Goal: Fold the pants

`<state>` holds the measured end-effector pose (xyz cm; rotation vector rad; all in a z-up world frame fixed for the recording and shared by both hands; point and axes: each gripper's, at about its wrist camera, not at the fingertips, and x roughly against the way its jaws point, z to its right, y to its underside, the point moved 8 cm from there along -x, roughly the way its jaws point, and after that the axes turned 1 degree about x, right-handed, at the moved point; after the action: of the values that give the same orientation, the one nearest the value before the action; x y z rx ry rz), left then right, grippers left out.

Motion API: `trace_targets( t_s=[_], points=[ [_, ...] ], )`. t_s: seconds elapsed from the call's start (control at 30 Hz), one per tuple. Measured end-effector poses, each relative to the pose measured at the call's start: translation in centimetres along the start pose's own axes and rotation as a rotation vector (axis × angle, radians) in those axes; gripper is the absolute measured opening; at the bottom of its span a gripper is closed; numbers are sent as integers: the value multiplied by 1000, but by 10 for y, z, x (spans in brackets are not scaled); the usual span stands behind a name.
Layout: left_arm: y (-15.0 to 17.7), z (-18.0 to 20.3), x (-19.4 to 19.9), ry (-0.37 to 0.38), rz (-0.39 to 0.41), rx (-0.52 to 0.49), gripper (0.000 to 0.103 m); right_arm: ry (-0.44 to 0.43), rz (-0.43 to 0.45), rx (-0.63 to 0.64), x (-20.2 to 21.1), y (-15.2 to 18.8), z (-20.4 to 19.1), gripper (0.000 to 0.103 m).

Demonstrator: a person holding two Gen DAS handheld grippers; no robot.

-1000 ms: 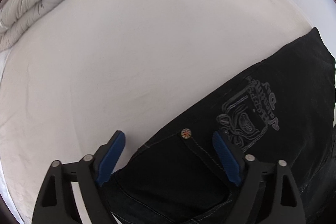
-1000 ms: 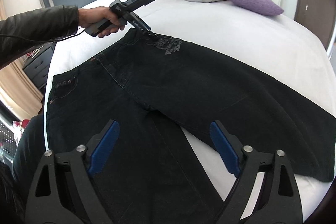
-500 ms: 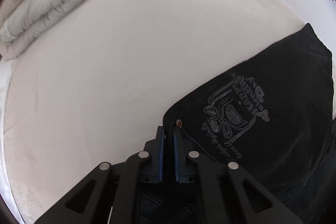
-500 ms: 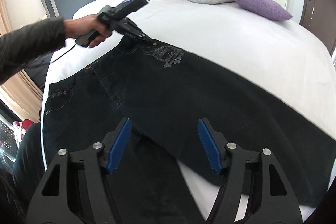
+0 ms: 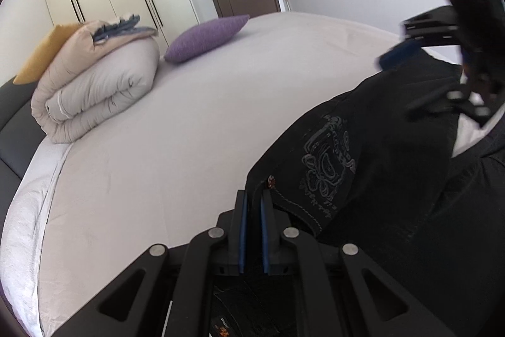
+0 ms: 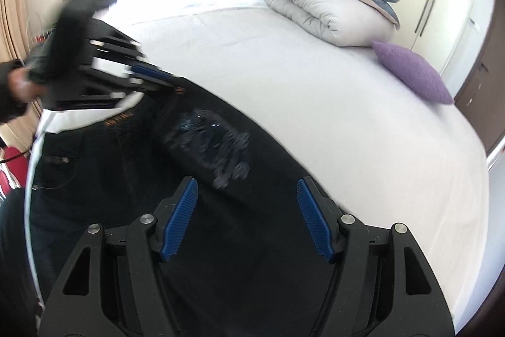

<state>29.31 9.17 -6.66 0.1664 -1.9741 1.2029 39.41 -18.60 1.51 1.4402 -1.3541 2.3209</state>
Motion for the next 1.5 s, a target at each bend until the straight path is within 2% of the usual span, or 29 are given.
trace_targets(
  t_s=[0.17,0.37,0.4,0.43,0.47,0.5,0.6,0.67,0.77,0.93,1.17,1.27,1.33,1.4,1.5],
  points=[
    [7,-6,14,-11,61,-3,7,43,-103,59,-38,-5,7,62],
    [17,-6,22,-12,90,-1,5,51,-161,62,-63,-5,15,61],
    [19,-4,22,-13,90,-1,5,47,-170,72,-67,-6,14,58],
    [20,-4,23,-12,94,2,5,37,-182,77,-71,-7,12,51],
    [20,-4,23,-10,94,5,5,24,-201,85,-77,-8,10,38],
    [20,-4,24,-8,97,6,5,16,-208,87,-81,-8,8,32],
    [19,-3,28,-14,108,1,5,-14,-202,77,-87,-21,1,25],
    [21,0,31,-14,108,6,5,-26,-195,74,-89,-26,-3,14],
    [26,-1,33,-11,99,24,5,-35,-178,67,-86,-32,-6,7],
    [35,-2,41,-7,91,57,5,-39,-117,22,-70,-40,-20,5],
    [65,2,57,14,52,113,5,-5,-52,118,-36,-24,-86,4],
    [85,16,65,34,26,127,5,48,-50,196,-21,-7,-122,4],
    [99,27,71,55,7,138,5,99,-63,264,-18,5,-146,4],
    [113,37,75,74,-9,145,5,180,-101,396,-17,24,-178,4],
    [139,53,84,102,-40,160,5,226,-143,524,-23,40,-217,3]
  ],
)
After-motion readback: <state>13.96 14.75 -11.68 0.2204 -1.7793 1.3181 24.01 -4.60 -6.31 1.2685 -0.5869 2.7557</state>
